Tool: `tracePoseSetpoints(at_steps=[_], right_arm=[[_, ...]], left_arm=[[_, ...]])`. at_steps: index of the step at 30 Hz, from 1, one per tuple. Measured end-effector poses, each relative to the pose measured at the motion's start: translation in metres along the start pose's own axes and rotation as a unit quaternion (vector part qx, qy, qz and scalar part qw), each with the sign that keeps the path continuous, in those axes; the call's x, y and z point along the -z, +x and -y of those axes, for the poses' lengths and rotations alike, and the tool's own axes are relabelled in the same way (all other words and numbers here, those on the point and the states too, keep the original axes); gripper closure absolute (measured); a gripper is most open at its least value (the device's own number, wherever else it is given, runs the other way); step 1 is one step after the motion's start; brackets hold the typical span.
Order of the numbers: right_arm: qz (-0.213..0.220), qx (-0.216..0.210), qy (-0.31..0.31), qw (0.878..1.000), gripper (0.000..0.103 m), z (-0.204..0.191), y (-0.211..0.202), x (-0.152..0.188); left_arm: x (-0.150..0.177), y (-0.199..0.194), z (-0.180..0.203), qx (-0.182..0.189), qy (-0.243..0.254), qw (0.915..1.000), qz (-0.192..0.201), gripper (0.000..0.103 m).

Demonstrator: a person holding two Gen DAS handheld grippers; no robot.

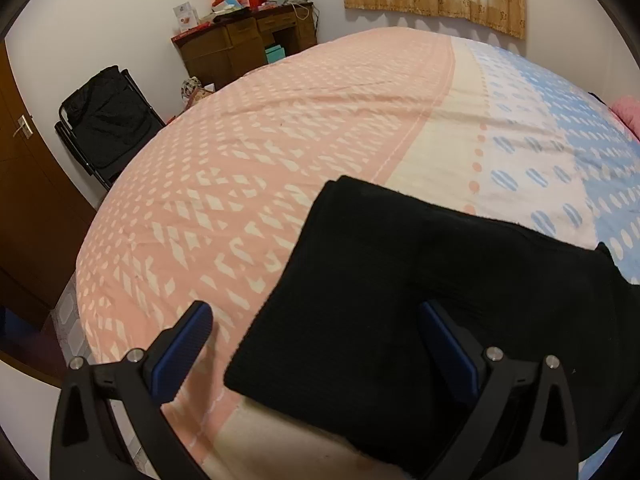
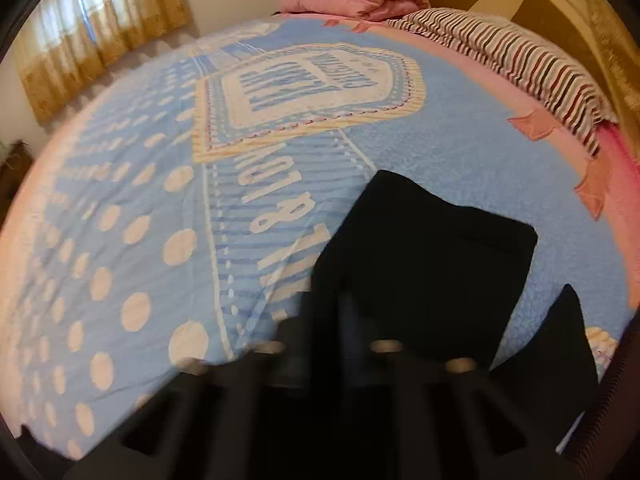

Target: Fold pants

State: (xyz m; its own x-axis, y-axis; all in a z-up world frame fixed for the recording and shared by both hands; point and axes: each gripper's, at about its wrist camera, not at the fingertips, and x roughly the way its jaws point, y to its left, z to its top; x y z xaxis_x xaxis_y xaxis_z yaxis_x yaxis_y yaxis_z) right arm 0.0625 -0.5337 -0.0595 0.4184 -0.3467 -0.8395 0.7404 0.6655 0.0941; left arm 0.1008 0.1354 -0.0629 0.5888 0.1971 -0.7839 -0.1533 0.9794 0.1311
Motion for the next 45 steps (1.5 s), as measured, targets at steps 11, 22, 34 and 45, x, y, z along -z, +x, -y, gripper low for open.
tracePoseSetpoints(at_steps=[11,22,34,45], right_arm=[[0.117,-0.148,0.103,0.977,0.097,0.115,-0.127,0.069],[0.079,-0.128,0.121,0.981,0.096,0.183,-0.145,0.134],[0.084,-0.044,0.032,0.995,0.032,0.197,-0.112,0.067],[0.061,-0.036,-0.021,0.997,0.101,0.194,-0.058,0.057]], left_arm=[[-0.002,0.002,-0.004,0.012,-0.005,0.9999,-0.01,0.0],[-0.006,0.0,0.002,-0.002,0.022,0.9997,-0.005,0.0],[-0.007,-0.036,0.01,0.005,0.039,0.9987,0.034,0.0],[-0.005,-0.038,0.019,-0.022,0.038,0.9988,0.023,0.0]])
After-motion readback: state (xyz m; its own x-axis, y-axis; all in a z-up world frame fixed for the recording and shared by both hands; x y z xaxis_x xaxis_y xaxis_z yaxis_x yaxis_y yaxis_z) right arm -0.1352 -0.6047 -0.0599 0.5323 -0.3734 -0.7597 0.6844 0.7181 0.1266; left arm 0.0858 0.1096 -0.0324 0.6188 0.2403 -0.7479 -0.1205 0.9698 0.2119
